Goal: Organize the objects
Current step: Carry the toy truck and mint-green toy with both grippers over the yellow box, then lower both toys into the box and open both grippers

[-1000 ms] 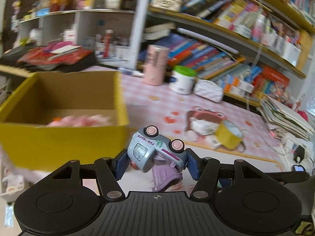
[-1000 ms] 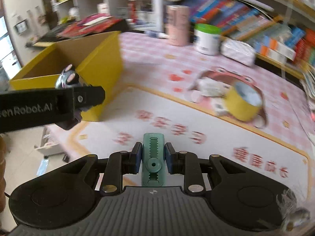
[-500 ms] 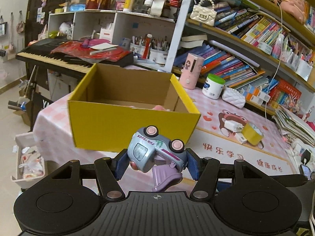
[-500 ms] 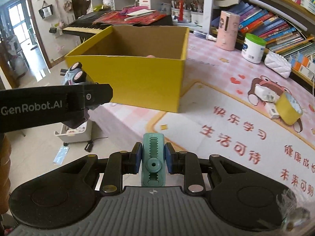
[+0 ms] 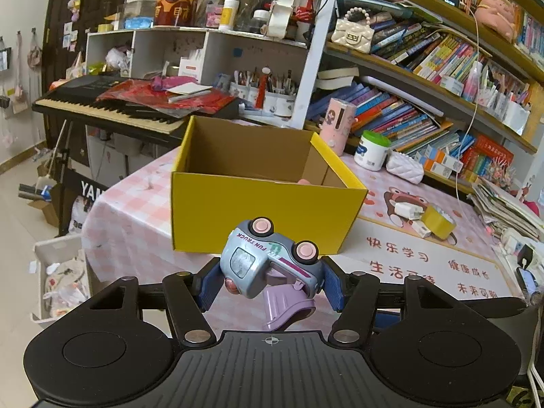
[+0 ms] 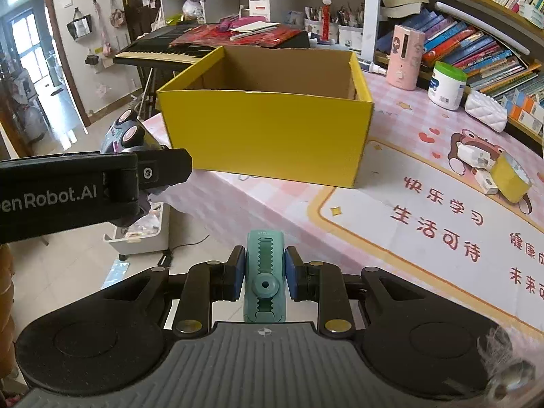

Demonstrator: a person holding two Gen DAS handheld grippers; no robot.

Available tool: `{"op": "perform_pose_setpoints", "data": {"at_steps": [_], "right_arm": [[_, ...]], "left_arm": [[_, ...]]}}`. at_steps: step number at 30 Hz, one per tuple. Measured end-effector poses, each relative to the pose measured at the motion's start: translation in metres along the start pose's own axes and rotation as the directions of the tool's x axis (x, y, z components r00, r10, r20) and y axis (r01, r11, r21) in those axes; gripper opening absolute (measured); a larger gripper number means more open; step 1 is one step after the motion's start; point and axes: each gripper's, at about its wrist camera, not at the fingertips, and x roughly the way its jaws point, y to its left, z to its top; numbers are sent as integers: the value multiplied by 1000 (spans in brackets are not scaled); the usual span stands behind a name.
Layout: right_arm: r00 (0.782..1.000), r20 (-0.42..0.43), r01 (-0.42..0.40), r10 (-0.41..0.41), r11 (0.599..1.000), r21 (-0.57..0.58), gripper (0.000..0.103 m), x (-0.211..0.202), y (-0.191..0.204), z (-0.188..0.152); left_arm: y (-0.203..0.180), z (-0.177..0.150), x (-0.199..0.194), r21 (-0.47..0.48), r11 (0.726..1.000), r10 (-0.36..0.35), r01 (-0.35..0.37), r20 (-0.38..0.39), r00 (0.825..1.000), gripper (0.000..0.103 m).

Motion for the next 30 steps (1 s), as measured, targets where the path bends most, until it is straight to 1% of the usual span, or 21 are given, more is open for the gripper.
{"op": "perform_pose_setpoints", "data": {"at_steps": [8,14,19,24,27,30], "right_arm": [[1000,7,16,-16,1000,-11,23,-4,13,1],[995,77,56,-56,998,7,23,-10,5,16],[985,156,76,-77,997,15,23,-11,-8,42],[973,222,67,-68,998,12,23,-4,-19,78],[967,247,63,-58,998,-10,23,5,-25,98],[966,253,58,-49,998,-29,23,17,-33,114]], "left_arm": [[9,3,-7,-10,1000,-13,13,21,1000,60],[9,19,-3,-8,1000,-24,25,56,998,60],[3,42,6,8,999,-34,33,107,994,60],[-3,67,21,29,999,-29,25,148,989,60],[-6,77,33,32,999,-16,12,156,988,60],[-7,85,48,28,1000,0,-4,155,988,60]]}}
